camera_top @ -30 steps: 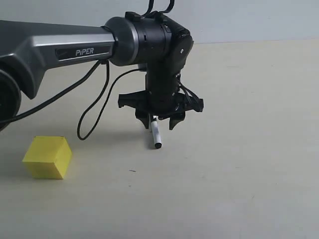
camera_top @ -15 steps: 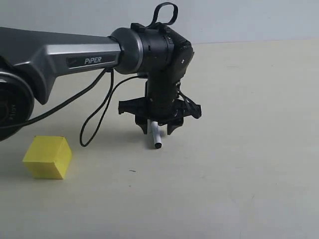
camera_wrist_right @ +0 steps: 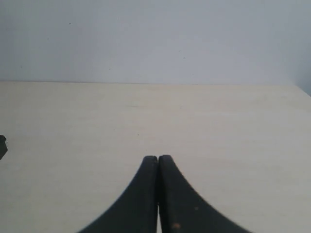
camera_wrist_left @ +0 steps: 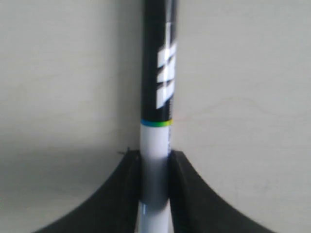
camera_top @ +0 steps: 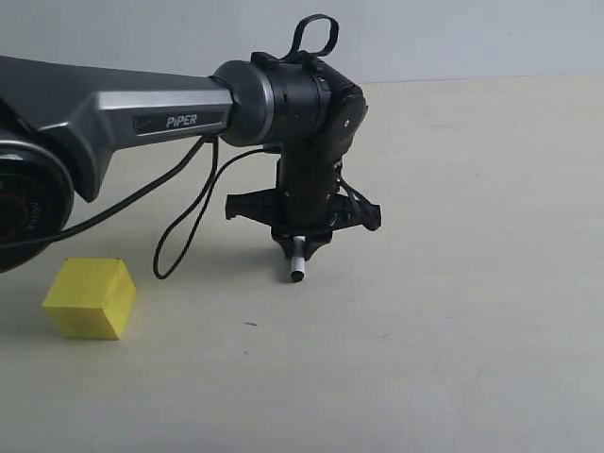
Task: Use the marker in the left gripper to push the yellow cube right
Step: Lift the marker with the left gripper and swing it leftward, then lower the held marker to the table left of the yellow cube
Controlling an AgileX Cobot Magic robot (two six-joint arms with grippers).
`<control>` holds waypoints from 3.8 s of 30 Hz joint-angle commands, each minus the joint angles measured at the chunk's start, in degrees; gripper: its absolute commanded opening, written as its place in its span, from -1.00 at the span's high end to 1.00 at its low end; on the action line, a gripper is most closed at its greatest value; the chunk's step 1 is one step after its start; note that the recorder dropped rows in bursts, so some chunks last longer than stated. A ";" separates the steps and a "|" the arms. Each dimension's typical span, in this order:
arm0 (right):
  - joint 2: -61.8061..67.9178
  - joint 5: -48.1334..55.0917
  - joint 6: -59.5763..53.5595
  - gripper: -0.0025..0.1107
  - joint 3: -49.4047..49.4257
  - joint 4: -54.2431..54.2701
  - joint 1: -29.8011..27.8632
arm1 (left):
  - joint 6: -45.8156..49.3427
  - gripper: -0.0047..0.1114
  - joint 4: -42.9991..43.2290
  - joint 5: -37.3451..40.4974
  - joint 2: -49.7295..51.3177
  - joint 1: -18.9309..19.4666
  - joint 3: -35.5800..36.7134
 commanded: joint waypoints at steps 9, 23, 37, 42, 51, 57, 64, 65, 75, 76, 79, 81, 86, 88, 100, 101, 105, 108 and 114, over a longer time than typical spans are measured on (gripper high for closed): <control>-0.38 -0.74 0.12 0.96 0.29 -0.04 0.22 | 14.73 0.92 1.41 4.42 -7.07 -0.34 0.17; -0.38 -0.74 0.12 0.96 0.29 -0.04 0.22 | 26.29 0.92 15.14 5.40 -38.06 -10.36 21.00; -0.38 -0.74 0.12 0.96 0.29 -0.04 0.22 | 33.96 0.92 32.00 5.40 -88.05 -0.40 60.18; -0.38 -0.74 0.12 0.96 0.29 -0.04 0.22 | 35.45 0.92 40.68 5.40 -100.25 3.13 70.61; -0.38 -0.74 0.12 0.96 0.29 -0.04 0.22 | 51.00 0.92 46.09 -3.97 -97.22 8.32 76.89; -0.38 -0.74 0.12 0.96 0.29 -0.04 0.22 | 56.20 0.92 41.04 -9.07 -82.84 21.70 69.35; -0.38 -0.74 0.12 0.96 0.29 -0.04 0.22 | 73.95 0.92 24.52 -11.36 -69.95 32.02 63.65; -0.38 -0.74 0.12 0.96 0.29 -0.04 0.22 | 76.22 0.92 24.52 -11.22 -68.60 33.05 63.65; -0.38 -0.74 0.12 0.96 0.29 -0.04 0.22 | 80.82 0.92 30.84 -13.29 -58.01 41.52 63.65; -0.38 -0.74 0.12 0.96 0.29 -0.04 0.22 | 82.17 0.92 31.15 -15.83 -57.33 41.77 63.65; -0.38 -0.74 0.12 0.96 0.29 -0.04 0.22 | 82.54 0.92 30.61 -23.75 -55.86 42.68 64.09; -0.38 -0.74 0.12 0.96 0.29 -0.04 0.22 | 82.65 0.92 30.72 -27.57 -55.11 42.68 64.30; -0.38 -0.74 0.12 0.96 0.29 -0.04 0.22 | 94.97 0.92 27.86 -26.39 -52.75 42.68 64.42; -0.38 -0.74 0.12 0.96 0.29 -0.04 0.22 | 100.25 0.92 26.74 -24.04 -51.86 43.03 64.42; -0.38 -0.74 0.12 0.96 0.29 -0.04 0.22 | 125.27 0.92 7.92 -23.90 -49.00 51.20 64.42; -0.38 -0.74 0.12 0.96 0.29 -0.04 0.22 | 127.92 0.92 4.89 -24.31 -48.49 51.20 64.42; -0.38 -0.74 0.12 0.96 0.29 -0.04 0.22 | 131.63 0.92 0.55 -24.47 -46.54 51.20 64.42; -0.38 -0.74 0.12 0.96 0.29 -0.04 0.22 | 131.49 0.92 2.24 -23.80 -45.80 51.20 64.42; -0.38 -0.74 0.12 0.96 0.29 -0.04 0.22 | 131.49 0.92 2.98 -24.76 -45.80 51.58 64.42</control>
